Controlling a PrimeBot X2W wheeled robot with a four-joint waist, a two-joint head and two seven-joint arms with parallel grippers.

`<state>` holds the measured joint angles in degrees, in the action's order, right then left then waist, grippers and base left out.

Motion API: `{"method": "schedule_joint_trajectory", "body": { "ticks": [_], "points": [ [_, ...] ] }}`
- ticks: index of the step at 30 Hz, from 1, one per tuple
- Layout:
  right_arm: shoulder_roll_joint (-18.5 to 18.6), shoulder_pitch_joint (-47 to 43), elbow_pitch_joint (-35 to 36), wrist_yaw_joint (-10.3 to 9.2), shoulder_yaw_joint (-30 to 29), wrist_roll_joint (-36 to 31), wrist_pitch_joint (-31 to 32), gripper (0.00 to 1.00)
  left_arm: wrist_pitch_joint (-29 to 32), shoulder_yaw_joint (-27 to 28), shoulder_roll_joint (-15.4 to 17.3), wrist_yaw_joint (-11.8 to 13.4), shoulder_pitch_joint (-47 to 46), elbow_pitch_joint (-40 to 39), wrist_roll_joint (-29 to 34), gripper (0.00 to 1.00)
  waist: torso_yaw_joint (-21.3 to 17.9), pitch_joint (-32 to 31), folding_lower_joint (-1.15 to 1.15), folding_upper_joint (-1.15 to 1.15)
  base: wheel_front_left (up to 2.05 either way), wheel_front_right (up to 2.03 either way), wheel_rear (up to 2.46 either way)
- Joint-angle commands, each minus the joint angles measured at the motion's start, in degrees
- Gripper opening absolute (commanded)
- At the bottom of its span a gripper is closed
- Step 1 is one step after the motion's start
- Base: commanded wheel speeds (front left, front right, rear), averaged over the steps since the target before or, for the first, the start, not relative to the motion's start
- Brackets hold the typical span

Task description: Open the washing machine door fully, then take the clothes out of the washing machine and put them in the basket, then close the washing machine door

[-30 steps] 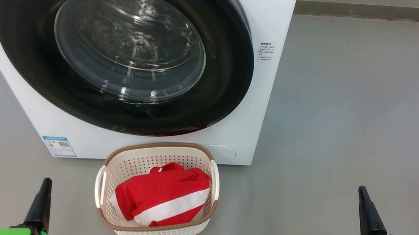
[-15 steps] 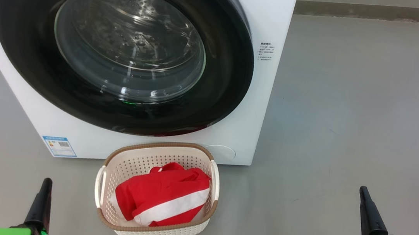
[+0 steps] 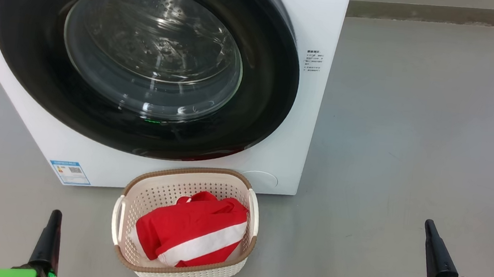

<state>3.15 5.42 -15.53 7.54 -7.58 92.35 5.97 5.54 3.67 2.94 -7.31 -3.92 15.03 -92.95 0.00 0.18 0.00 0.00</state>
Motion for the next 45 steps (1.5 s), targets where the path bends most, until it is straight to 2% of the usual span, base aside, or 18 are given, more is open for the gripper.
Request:
{"method": "schedule_joint_trajectory", "body": {
  "ticks": [1,45],
  "points": [
    [-0.1,0.7,1.5,-0.05,1.3,0.0,0.3,0.00,0.3,2.0,0.6,-0.2,-2.2,-1.0,0.1,0.00,0.0,0.0,0.00,0.00,0.00,0.00,0.00],
    [-0.2,0.7,1.5,-0.05,1.2,-0.1,0.4,0.00,0.6,2.4,0.3,-0.2,-2.2,-1.0,0.4,0.00,0.0,0.0,0.00,0.00,0.00,0.00,0.00]
  ]
}}
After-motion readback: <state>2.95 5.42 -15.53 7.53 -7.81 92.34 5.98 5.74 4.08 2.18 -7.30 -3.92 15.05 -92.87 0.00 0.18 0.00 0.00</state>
